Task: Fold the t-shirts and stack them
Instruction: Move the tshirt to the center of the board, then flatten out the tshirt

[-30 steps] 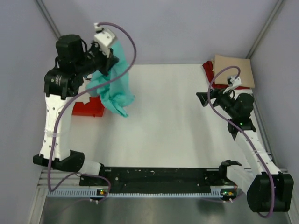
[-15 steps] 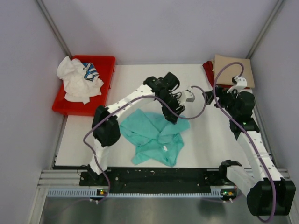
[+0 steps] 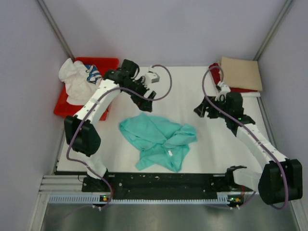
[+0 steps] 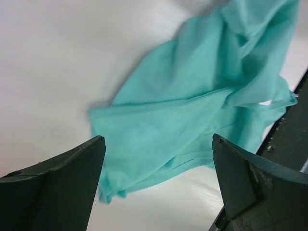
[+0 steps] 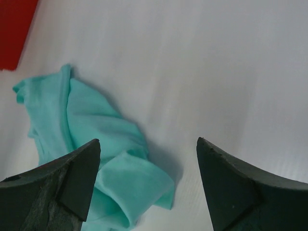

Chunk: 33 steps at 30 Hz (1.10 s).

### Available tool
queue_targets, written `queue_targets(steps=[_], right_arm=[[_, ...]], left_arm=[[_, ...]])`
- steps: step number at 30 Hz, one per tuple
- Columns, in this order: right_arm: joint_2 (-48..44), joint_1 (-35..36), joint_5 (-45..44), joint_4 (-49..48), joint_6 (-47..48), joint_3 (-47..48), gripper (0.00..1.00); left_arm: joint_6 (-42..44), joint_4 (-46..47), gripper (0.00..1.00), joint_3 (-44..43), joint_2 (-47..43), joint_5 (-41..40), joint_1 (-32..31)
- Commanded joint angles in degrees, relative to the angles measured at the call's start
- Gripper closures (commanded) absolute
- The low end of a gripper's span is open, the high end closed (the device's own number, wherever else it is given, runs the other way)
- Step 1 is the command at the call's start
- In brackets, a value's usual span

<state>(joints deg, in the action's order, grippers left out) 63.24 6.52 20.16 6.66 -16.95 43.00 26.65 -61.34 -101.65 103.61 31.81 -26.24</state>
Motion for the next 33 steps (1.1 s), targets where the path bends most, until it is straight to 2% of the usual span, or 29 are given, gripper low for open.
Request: queue_targets(steps=[1,3,6,7,9,11,13,16,19,22,23,24,26,27,29,31,32,33], right_arm=[[5.6,10.2,5.5,-1.8,-1.1,-3.2,0.18],[8.2,14.6,8.8,-2.6,-0.1,-3.9,0.15],[13.2,18.3,8.7,0.5,2.8,-3.0,0.15],[15.4,18.3,9.6,1.5,3.2,-2.6,0.22],[20.5,18.3,15.3,3.5,5.7,-0.2,0.57],[24.8,18.4,19.6,7.2,9.6,4.5,0.81],[29.9,18.3,18.3,13.7,14.5,10.4,1.00],[36.2,17.0,9.8,21.4,19.1,20.9,1.00],[42.5,13.6,-0.9,21.6,18.5,33.1,1.00],[49.8,9.0,-5.6,21.8,17.3,48.0,1.00],[52.4,8.3,-7.1,21.7,17.4,53.3,0.99],[54.2,8.1,-8.3,22.2,17.4,57.2,0.85],[57.5,8.1,-7.6,24.3,17.8,65.1,0.51],[58.1,8.1,-7.5,25.2,17.4,67.1,0.44],[55.5,8.0,-9.7,25.3,14.3,66.4,0.37],[50.7,8.3,-14.2,25.2,12.0,62.8,0.17],[48.1,8.7,-16.8,25.2,11.4,60.1,0.11],[44.7,9.3,-19.0,25.2,10.9,56.6,0.10]], left_arm=[[2.3,2.8,0.05,7.1,-4.5,-1.8,9.3],[3.0,2.9,0.05,10.0,-5.6,-2.1,13.5],[4.5,3.9,0.06,14.4,-8.1,-2.1,19.6],[4.9,4.2,0.06,15.6,-9.0,-2.1,21.3],[5.5,4.6,0.06,17.6,-10.4,-2.1,24.4],[6.0,4.7,0.06,19.1,-11.8,-2.2,25.9],[6.0,5.6,0.06,21.5,-13.2,-2.3,28.0],[6.7,6.3,0.06,25.3,-15.5,-1.8,28.3],[7.7,6.5,0.08,28.3,-16.7,-1.1,28.3],[8.9,5.5,0.11,29.9,-17.3,0.0,28.2],[9.3,5.2,0.11,30.4,-17.4,0.9,28.2],[9.6,4.7,0.12,31.2,-17.8,1.7,28.1],[10.2,5.0,0.12,32.4,-18.8,2.8,28.0],[10.2,5.3,0.12,33.2,-19.1,3.1,27.9],[10.3,5.8,0.12,34.6,-19.7,3.9,27.7],[10.8,5.9,0.12,35.6,-19.8,4.7,26.9],[11.0,6.0,0.12,36.0,-19.6,4.6,26.5],[11.1,6.2,0.12,36.1,-19.4,4.3,24.8]])
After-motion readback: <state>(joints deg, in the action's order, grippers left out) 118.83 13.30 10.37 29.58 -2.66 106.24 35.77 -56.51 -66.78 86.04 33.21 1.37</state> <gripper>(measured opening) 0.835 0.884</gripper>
